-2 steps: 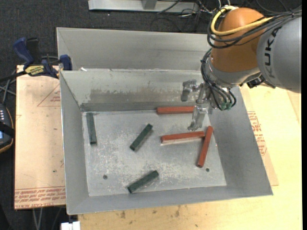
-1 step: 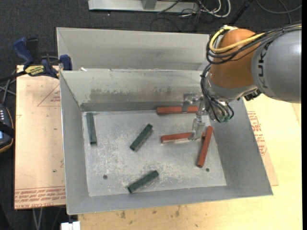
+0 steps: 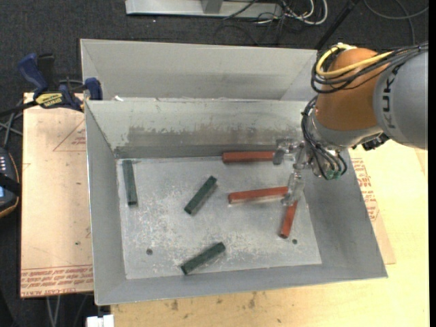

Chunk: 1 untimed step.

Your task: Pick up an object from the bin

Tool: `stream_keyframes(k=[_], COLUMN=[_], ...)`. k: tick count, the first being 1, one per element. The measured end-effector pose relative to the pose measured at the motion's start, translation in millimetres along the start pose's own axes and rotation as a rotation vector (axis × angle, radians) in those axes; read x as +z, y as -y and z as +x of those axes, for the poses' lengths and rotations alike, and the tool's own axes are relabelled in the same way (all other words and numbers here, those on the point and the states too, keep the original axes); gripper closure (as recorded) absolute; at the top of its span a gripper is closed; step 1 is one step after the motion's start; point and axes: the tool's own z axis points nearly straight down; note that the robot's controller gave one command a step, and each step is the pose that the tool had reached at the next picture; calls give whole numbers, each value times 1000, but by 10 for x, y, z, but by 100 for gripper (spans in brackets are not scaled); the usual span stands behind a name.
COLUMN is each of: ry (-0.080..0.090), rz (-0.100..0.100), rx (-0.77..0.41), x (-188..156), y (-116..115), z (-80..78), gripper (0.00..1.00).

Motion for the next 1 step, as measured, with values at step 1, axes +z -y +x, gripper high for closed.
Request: stream_keyframes(k=[1], ry=[5], rz=[0], rx=[14], x=[3], y=[-255], z=[22], gripper=[0])
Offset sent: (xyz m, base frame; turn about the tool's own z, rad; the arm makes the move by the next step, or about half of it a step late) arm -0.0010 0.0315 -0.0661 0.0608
